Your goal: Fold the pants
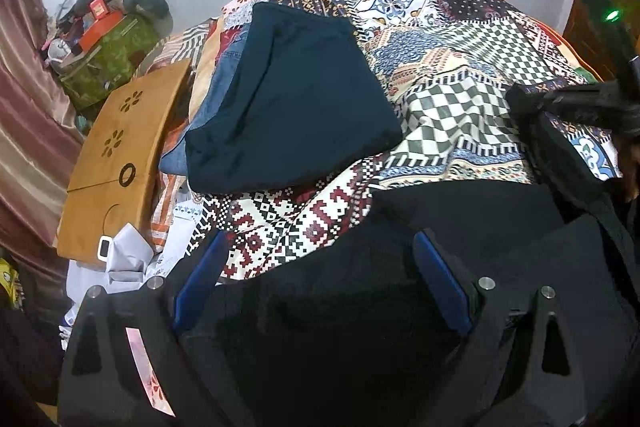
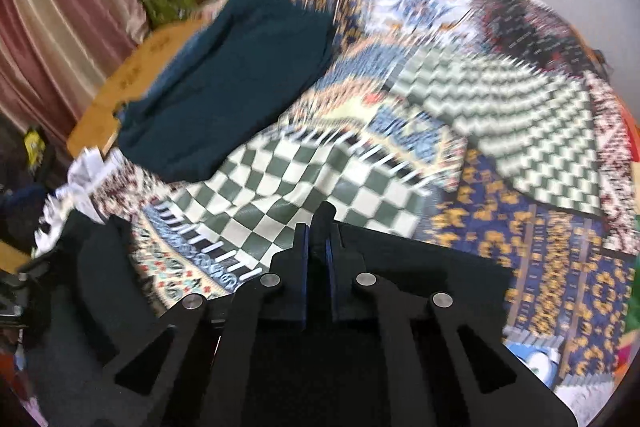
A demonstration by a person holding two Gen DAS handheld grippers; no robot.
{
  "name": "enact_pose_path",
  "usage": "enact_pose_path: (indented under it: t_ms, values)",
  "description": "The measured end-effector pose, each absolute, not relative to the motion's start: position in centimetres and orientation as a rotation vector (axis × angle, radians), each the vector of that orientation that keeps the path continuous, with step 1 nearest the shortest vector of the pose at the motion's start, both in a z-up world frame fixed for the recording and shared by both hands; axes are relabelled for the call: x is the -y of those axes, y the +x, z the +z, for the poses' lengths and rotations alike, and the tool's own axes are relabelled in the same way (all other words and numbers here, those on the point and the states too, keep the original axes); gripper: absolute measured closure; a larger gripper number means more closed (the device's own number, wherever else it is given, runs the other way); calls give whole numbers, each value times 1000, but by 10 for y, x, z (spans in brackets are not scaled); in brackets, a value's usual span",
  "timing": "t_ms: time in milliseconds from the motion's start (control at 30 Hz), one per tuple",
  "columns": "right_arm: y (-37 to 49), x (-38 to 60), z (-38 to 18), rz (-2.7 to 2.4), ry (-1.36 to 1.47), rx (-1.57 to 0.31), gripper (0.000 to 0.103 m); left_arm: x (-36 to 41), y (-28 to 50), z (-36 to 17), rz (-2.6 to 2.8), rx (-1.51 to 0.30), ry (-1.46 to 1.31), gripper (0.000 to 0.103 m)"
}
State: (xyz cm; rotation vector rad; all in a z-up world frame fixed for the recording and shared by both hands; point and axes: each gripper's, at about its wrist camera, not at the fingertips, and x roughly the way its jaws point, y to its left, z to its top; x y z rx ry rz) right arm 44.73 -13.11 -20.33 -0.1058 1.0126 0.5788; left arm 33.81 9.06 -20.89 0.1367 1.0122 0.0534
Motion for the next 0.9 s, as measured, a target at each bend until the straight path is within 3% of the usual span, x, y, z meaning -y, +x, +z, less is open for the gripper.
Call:
enact_pose_path:
  t_ms: [233,500,900]
  values:
    - [395,208,-124,519,-29,-842,97,-66,314,-192,18,-992,158,9]
    - [329,277,-76,443,19,-728,97,-28,282,-176,-36,-963,213,6]
    - [240,359,-121,298,107,-803,97,5,250,-200,-99,-1025,256,3]
